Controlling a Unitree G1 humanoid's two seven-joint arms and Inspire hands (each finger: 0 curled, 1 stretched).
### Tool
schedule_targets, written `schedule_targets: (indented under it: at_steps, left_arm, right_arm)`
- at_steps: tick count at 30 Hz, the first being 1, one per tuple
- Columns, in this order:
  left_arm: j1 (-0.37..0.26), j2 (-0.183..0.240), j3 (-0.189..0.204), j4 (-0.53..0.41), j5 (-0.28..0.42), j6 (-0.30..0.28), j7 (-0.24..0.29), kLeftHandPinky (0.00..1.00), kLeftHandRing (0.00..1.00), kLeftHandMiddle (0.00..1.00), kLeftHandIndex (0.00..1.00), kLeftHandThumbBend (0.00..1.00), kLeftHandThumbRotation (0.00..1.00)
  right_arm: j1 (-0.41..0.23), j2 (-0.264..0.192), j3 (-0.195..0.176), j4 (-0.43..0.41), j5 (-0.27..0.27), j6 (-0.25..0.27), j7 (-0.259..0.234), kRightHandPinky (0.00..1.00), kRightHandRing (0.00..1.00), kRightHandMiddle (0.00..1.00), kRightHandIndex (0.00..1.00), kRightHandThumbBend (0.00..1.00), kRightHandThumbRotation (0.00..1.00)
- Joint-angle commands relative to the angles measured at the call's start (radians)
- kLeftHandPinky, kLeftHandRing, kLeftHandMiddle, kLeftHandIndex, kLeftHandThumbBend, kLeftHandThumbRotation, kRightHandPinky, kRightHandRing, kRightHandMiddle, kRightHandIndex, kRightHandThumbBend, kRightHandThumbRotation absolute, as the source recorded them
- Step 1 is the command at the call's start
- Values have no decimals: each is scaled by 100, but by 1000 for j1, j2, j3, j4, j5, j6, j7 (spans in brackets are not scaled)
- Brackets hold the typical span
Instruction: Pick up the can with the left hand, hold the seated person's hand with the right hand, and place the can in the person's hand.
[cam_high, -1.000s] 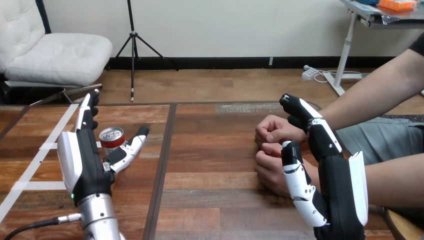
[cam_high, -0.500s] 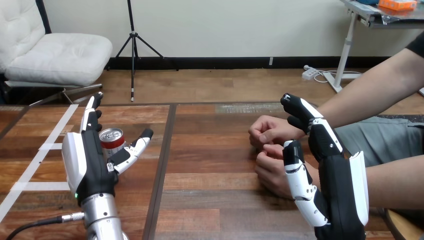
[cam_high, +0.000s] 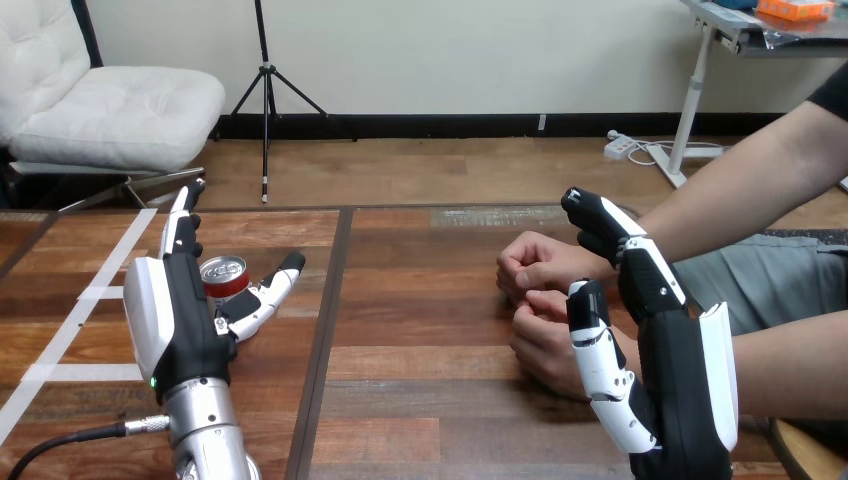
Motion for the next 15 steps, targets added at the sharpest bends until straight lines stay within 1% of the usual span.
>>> schedule_targets:
  at_steps: [1, 5, 9, 15]
  left_arm:
    - [-81, 33, -17, 13, 12, 13, 10, 79, 87, 90, 89, 78, 15]
    - [-86, 35, -20, 20, 19, 23, 16, 78, 86, 89, 89, 77, 14]
    - [-94, 38, -22, 36, 19, 19, 22, 77, 86, 89, 88, 77, 14]
    - [-107, 44, -30, 58, 25, 22, 36, 76, 85, 89, 88, 77, 13]
  right_arm:
    - [-62, 4, -9, 1, 9, -17, 5, 84, 85, 85, 83, 29, 76]
    - [-62, 4, -12, 2, 9, -18, 4, 83, 85, 85, 83, 29, 76]
    - [-62, 7, -10, 4, 22, -18, 9, 81, 85, 85, 83, 29, 75]
    - [-61, 4, -13, 6, 24, -22, 11, 81, 85, 85, 83, 29, 74]
